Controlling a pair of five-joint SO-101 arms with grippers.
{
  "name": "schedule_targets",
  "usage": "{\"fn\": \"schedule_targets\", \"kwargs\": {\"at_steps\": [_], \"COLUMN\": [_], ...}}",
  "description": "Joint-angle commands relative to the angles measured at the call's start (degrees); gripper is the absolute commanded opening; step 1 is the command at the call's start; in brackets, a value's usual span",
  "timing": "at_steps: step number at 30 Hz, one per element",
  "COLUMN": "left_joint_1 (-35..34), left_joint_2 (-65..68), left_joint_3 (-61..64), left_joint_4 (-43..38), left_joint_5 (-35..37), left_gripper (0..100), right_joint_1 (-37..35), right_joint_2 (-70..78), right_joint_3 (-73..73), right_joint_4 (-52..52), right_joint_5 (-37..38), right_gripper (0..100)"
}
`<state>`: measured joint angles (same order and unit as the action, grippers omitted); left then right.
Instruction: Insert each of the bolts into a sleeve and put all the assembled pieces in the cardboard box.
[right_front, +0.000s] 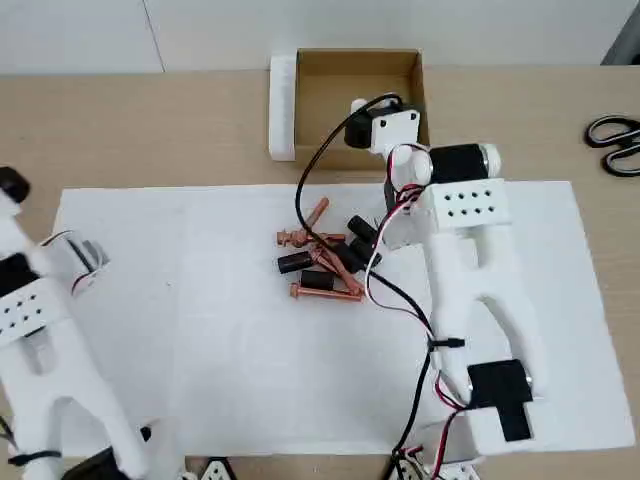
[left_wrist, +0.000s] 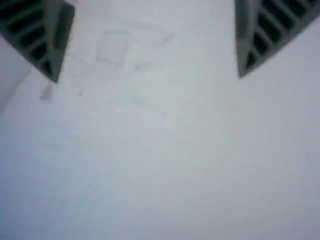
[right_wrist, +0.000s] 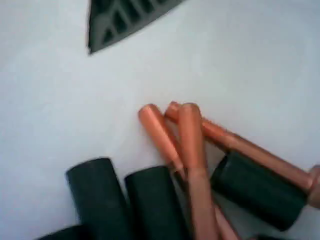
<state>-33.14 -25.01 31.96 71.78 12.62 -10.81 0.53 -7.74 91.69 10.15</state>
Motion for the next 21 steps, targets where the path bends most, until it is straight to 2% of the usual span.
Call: {"fn": "schedule_targets", "kwargs": {"at_steps": [1,5,8,15,21], "left_joint_1": [3.8,7.7,9.2,9.3,9.1], "left_joint_2": [0.3,0.5,0.5,0.4,0.4], "left_joint_3": [-3.3,-1.5,0.7,4.4,4.7], "left_joint_4": [-2.0,-2.7,-2.8,-8.1,-8.3], "left_joint_5": [-2.0,-10.5,-13.5,-13.5,-10.0], "left_gripper": [22,22,22,22,22], "right_joint_1": [2.2,2.5,2.4,1.5,-1.6], "right_joint_2": [0.7,6.2,13.4,28.2,31.6], "right_joint_3": [-6.8,-9.9,-12.4,-28.7,-32.9], "right_joint_4": [0.0,0.2,-0.4,2.4,3.5], "right_joint_5": [-6.4,-6.3,-6.2,-6.0,-2.7], "right_gripper": [34.0,34.0,34.0,33.9,33.9]}}
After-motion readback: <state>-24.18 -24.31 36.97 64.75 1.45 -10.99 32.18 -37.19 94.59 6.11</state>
